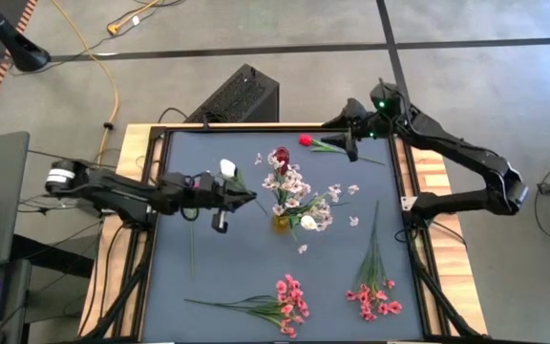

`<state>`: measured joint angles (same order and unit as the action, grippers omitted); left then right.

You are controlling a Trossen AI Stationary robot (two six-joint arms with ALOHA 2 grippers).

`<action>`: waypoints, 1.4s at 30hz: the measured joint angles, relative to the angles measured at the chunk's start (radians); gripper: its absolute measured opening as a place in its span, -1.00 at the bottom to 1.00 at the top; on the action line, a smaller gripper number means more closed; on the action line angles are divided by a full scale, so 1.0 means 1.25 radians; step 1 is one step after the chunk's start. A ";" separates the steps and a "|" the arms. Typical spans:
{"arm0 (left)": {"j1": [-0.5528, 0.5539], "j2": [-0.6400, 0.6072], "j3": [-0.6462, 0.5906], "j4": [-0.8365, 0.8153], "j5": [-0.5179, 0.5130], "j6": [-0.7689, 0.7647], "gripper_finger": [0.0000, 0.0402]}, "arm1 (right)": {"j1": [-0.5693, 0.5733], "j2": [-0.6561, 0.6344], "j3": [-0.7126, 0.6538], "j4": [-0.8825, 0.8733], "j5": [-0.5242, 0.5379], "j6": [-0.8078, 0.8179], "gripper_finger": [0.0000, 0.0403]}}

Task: Sort flowers into vase by color
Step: Put the white flower into the yellow flower vase

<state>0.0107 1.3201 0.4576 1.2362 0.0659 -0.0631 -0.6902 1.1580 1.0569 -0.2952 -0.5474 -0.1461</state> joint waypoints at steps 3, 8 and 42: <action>0.007 0.067 0.001 0.089 -0.009 -0.029 -1.00 | 0.010 0.004 0.000 -0.006 -0.001 0.000 0.27; 0.010 0.171 0.000 0.216 -0.030 -0.045 -1.00 | 0.035 0.006 0.000 -0.008 -0.001 -0.021 0.27; 0.023 0.222 0.002 0.095 -0.065 -0.007 -1.00 | 0.094 0.007 0.000 -0.012 -0.002 -0.060 0.27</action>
<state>0.0393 1.5970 0.4603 1.3547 -0.0149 -0.0725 -0.5728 1.1664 1.0565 -0.3098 -0.5495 -0.2210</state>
